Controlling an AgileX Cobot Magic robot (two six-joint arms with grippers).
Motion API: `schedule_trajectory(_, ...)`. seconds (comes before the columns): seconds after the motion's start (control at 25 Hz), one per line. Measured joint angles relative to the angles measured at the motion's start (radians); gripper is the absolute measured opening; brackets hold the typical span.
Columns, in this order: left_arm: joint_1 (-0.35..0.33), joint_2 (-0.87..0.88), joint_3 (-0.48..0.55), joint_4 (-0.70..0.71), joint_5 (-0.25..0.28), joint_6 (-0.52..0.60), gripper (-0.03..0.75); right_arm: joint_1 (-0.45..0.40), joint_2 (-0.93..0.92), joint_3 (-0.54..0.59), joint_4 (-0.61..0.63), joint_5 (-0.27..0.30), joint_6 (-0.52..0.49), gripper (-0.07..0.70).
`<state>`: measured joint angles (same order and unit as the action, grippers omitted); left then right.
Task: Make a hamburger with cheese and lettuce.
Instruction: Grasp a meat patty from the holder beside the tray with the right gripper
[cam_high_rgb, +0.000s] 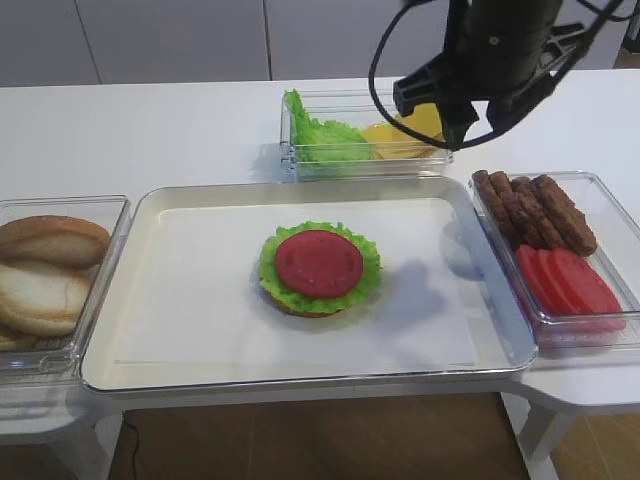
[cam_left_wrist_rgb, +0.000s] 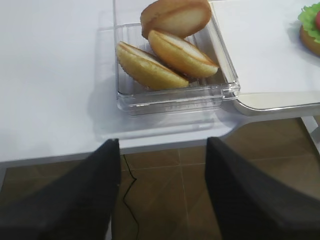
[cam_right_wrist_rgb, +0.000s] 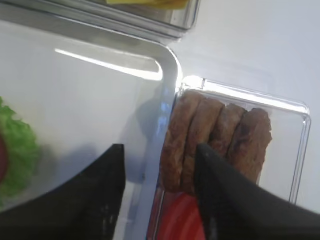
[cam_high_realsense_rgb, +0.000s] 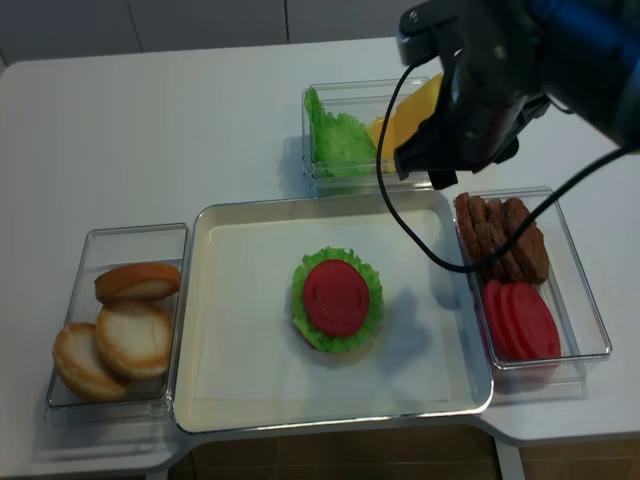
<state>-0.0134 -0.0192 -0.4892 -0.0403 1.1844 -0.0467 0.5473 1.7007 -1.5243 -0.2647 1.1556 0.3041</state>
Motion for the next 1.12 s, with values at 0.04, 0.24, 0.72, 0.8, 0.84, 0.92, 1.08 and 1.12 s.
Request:
schedule_trajectory(0.04,0.000,0.000,0.000,0.000,0.000,0.000,0.405,0.002,0.021,-0.009,-0.004,0.021,0.004,0.339)
schedule_trajectory(0.24,0.000,0.000,0.000,0.000,0.000,0.000,0.405,0.004,0.088,-0.021,-0.039,0.068,0.008,0.332)
schedule_trajectory(0.72,0.000,0.000,0.000,0.000,0.000,0.000,0.405,0.004,0.148,-0.021,-0.091,0.069,0.007,0.331)
schedule_trajectory(0.8,0.000,0.000,0.000,0.000,0.000,0.000,0.405,0.004,0.162,-0.021,-0.091,0.069,0.007,0.331)
schedule_trajectory(0.84,0.000,0.000,0.000,0.000,0.000,0.000,0.405,0.004,0.167,-0.021,-0.091,0.069,0.007,0.330)
schedule_trajectory(0.92,0.000,0.000,0.000,0.000,0.000,0.000,0.405,0.004,0.176,-0.021,-0.093,0.069,0.007,0.330)
schedule_trajectory(1.08,0.000,0.000,0.000,0.000,0.000,0.000,0.405,0.004,0.186,-0.021,-0.093,0.069,0.007,0.325)
schedule_trajectory(1.12,0.000,0.000,0.000,0.000,0.000,0.000,0.405,0.004,0.189,-0.021,-0.093,0.069,0.007,0.315)
